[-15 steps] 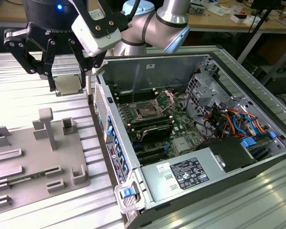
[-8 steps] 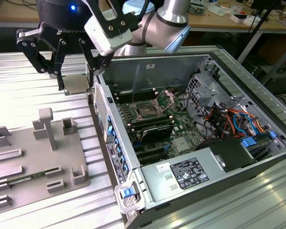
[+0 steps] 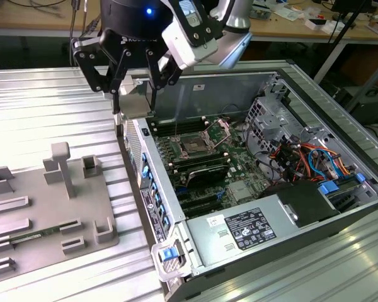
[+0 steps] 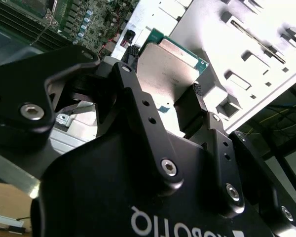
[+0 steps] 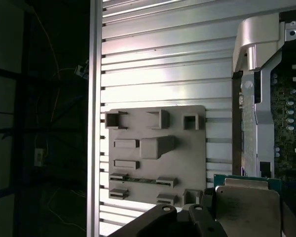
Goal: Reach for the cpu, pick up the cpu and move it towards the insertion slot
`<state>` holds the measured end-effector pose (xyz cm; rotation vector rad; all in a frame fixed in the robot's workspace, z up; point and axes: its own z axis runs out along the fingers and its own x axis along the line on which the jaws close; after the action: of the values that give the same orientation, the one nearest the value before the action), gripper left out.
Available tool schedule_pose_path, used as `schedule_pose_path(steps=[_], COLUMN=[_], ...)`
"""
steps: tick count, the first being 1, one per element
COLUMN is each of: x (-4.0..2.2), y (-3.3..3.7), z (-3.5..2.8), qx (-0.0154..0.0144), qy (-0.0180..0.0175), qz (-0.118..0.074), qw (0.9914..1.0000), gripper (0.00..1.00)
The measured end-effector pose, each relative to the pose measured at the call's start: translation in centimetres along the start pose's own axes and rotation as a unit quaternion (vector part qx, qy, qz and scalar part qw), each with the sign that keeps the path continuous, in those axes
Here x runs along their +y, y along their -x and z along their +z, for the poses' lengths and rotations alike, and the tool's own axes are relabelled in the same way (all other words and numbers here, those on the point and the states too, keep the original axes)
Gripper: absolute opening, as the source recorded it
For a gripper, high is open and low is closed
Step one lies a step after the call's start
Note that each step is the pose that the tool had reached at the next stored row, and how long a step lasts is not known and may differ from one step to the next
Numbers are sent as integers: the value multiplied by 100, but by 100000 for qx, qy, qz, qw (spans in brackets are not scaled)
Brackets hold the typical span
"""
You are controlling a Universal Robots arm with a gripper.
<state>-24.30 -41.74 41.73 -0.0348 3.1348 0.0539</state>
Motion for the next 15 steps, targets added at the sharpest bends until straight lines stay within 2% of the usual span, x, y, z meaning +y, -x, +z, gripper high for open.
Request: schedule_pose_path(steps=[15], x=[134], y=[39], z=[5], qx=[1], qy=[0], qz=[2], qw=[100000], gripper=[55])
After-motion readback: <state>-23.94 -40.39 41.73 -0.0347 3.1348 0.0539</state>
